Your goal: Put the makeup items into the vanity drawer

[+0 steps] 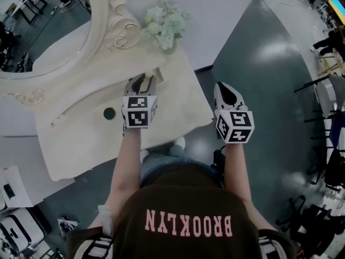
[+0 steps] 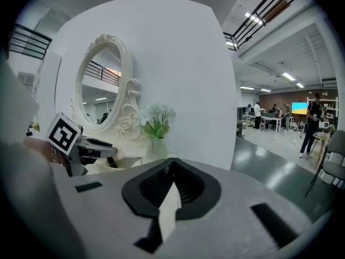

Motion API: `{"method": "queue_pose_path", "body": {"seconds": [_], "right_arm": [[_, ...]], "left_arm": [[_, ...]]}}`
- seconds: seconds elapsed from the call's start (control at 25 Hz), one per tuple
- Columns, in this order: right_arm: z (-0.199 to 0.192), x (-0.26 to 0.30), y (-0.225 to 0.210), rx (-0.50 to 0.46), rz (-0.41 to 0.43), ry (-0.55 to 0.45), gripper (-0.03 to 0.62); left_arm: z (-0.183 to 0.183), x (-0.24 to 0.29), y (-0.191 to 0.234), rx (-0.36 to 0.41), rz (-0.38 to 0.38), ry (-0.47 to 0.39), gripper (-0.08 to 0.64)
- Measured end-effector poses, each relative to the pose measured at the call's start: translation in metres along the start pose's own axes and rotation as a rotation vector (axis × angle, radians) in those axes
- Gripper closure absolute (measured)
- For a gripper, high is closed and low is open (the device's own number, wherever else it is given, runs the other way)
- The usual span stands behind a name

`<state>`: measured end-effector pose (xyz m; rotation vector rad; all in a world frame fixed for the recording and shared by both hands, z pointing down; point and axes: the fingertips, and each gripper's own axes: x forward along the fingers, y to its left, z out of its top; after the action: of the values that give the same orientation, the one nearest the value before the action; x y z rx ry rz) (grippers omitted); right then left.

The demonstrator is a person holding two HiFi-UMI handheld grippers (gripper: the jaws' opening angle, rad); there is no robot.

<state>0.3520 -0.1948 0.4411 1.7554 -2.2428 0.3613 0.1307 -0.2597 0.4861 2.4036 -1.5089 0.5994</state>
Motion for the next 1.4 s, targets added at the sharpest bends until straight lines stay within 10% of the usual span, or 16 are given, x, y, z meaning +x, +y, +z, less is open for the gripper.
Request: {"method": "queue_pose_path", "body": {"seconds": [0.6,1.4], "right_arm": [[-0.017,-0.004,-0.03,0.021,-0.015,0.024,0.603],[0.013,-0.009,0.052,0.012,0.019,-0.028,0.603]], "left_arm": [[-0.014,0.022,-0.02,-0.049,0.006,0.057,0.38],[0.004,-0.056,0.056,-0.032,0.082,-0.036,0.382]]}}
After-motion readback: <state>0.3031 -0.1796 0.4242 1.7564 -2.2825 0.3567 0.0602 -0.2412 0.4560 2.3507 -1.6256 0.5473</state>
